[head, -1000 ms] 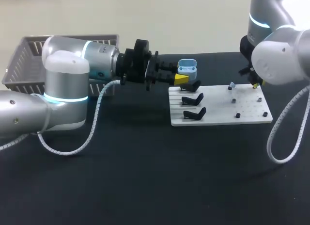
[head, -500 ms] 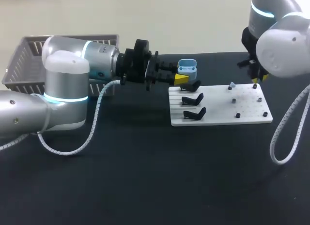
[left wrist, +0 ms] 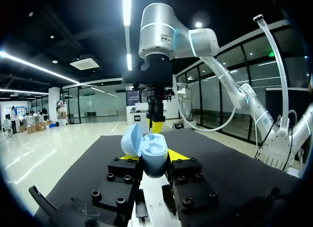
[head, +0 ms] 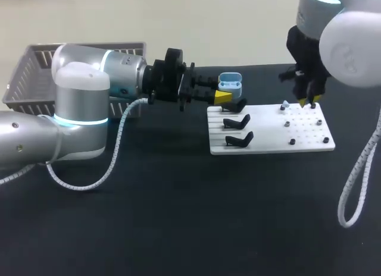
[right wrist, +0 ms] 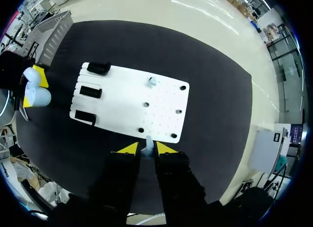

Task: Pick up each earbud case from the left stands, insert the matching earbuds, close the lid, and place the case in the box.

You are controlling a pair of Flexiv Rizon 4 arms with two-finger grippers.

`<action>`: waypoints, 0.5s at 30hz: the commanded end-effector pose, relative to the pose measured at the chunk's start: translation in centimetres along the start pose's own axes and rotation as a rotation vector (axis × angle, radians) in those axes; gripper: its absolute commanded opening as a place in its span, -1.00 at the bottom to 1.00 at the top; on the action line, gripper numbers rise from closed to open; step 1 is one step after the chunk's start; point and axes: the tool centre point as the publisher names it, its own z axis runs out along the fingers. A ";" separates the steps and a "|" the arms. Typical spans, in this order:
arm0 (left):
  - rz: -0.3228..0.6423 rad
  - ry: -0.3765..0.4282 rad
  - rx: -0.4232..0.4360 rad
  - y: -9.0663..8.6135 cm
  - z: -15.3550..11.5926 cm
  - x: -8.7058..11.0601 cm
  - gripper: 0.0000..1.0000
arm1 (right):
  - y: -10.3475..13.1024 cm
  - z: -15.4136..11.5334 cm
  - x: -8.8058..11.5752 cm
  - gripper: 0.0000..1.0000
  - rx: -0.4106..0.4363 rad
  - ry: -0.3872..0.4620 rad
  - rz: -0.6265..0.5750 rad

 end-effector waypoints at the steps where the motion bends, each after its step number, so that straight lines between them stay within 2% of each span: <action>1: 0.003 -0.003 -0.002 0.0 0.0 0.1 -1.00 | -0.2 0.0 0.9 -1.00 -0.001 -0.024 0.002; 12: 0.003 -0.003 -0.002 0.0 0.0 0.1 -1.00 | -0.2 0.0 0.9 -1.00 -0.001 -0.024 0.002; 14: 0.003 -0.003 -0.002 0.0 0.0 0.1 -1.00 | 0.8 -0.7 0.4 -1.00 0.049 -0.034 0.071; 15: 0.003 -0.003 -0.002 0.0 0.0 0.1 -1.00 | 1.2 -1.2 0.1 -1.00 0.040 -0.022 0.106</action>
